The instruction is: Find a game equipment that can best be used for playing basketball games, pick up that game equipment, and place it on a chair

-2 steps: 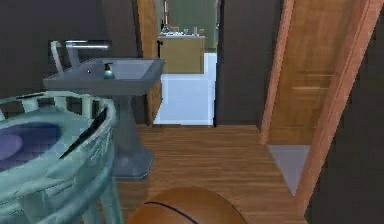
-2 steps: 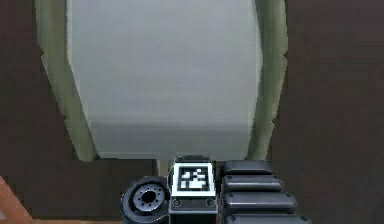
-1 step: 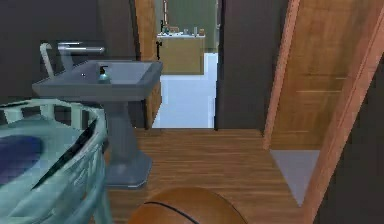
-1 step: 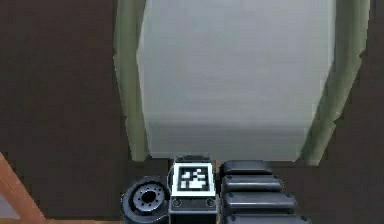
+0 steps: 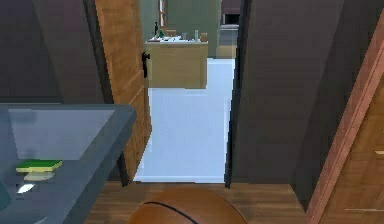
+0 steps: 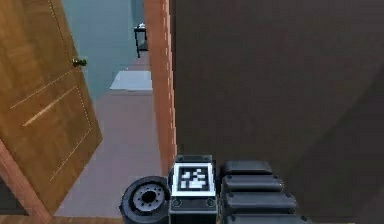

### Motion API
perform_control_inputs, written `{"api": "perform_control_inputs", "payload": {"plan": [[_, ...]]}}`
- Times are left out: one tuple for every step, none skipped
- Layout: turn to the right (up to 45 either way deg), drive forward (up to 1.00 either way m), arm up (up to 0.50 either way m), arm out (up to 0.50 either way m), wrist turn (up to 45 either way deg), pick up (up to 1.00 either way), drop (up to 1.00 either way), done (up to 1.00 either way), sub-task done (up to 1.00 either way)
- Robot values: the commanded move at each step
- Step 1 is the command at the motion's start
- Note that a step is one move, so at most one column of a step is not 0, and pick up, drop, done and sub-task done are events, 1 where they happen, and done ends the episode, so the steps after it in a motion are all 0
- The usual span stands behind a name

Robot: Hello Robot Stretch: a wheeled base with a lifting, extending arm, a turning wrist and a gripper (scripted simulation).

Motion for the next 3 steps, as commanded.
{"api": "perform_control_inputs", "payload": {"plan": [[-3.0,0.00,0.00,0.00,0.0,0.00,0.00,0.00,0.00],[0.0,1.00,0.00,0.00,0.0,0.00,0.00,0.00,0.00],[0.0,0.70,0.00,0.00,0.0,0.00,0.00,0.00,0.00]]}}
